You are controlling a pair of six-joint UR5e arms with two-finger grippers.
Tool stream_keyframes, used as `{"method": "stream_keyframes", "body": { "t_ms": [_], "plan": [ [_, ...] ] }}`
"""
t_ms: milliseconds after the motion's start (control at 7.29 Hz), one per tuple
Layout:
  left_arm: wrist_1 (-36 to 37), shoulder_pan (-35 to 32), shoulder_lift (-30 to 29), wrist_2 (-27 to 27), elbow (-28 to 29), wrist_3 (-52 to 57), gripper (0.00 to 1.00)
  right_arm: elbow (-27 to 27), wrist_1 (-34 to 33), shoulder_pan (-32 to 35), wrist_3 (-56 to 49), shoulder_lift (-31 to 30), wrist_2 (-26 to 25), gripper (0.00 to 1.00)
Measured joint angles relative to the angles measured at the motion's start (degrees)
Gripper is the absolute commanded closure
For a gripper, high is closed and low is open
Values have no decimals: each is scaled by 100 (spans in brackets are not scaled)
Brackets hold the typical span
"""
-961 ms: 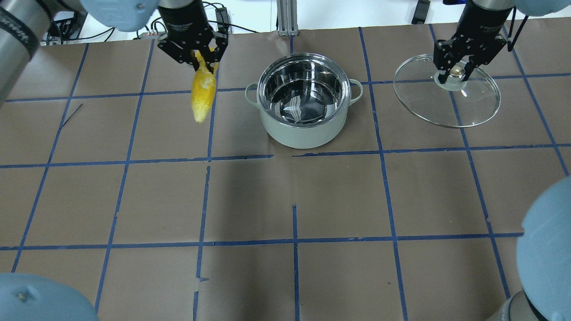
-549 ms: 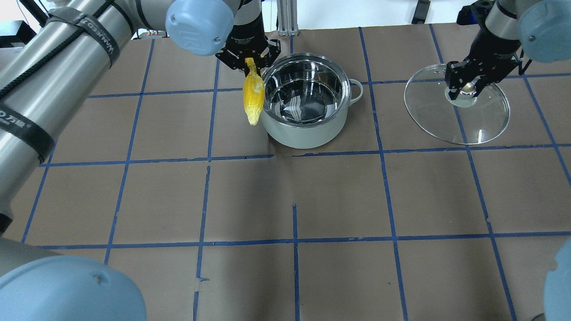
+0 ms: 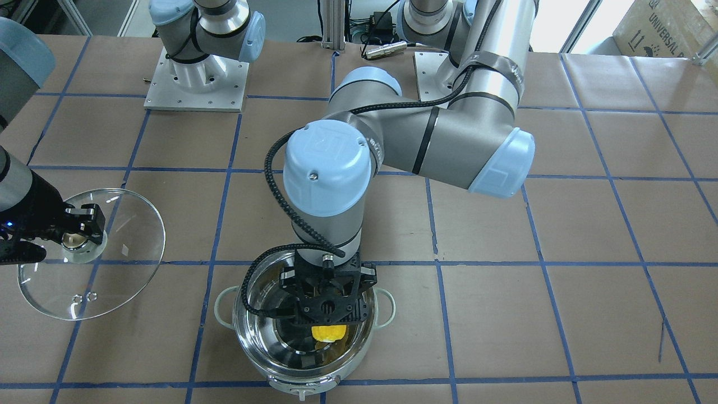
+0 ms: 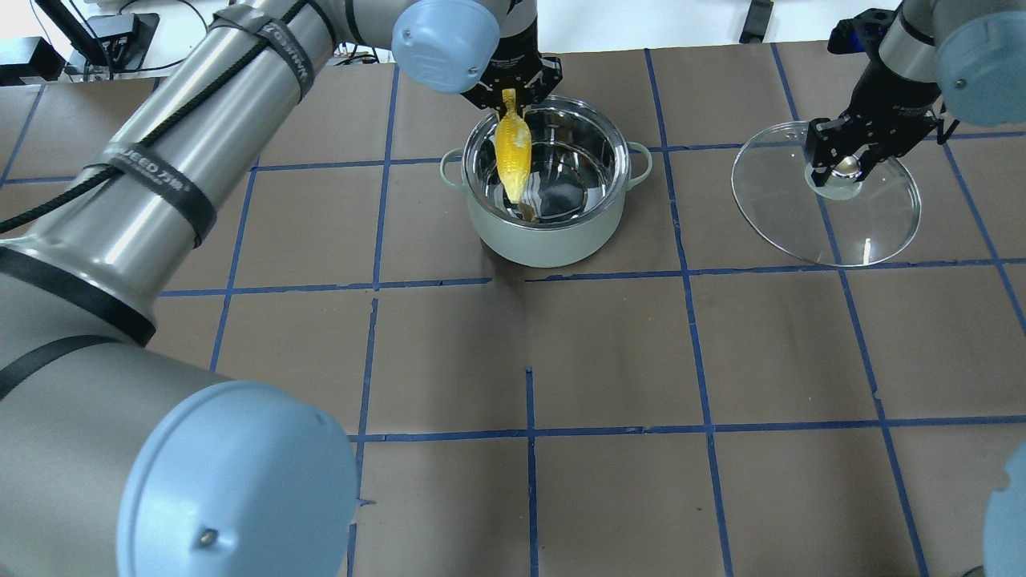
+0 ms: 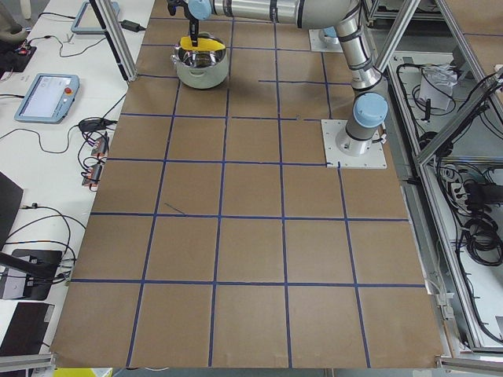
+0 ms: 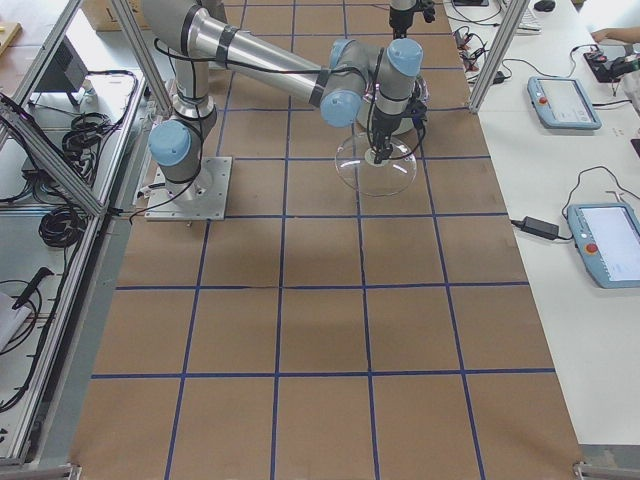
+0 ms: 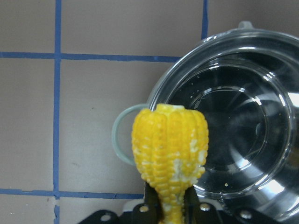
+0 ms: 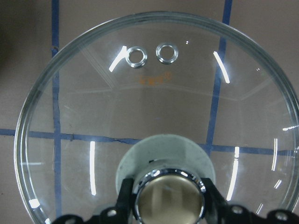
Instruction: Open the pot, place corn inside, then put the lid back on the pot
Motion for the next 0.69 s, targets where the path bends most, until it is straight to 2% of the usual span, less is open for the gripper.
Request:
{"method": "stream_keyframes", "body": {
  "t_ms": [275, 549, 686],
  "plan": [
    [-4, -122, -300, 30, 325, -181, 96, 3, 2, -1, -10, 2, 33, 82],
    [-59, -137, -352, 29, 284, -218, 96, 2, 2, -1, -23, -2, 60, 82],
    [-94, -133, -375, 33, 268, -208, 81, -2, 2, -1, -25, -7, 66, 84]
  ]
}}
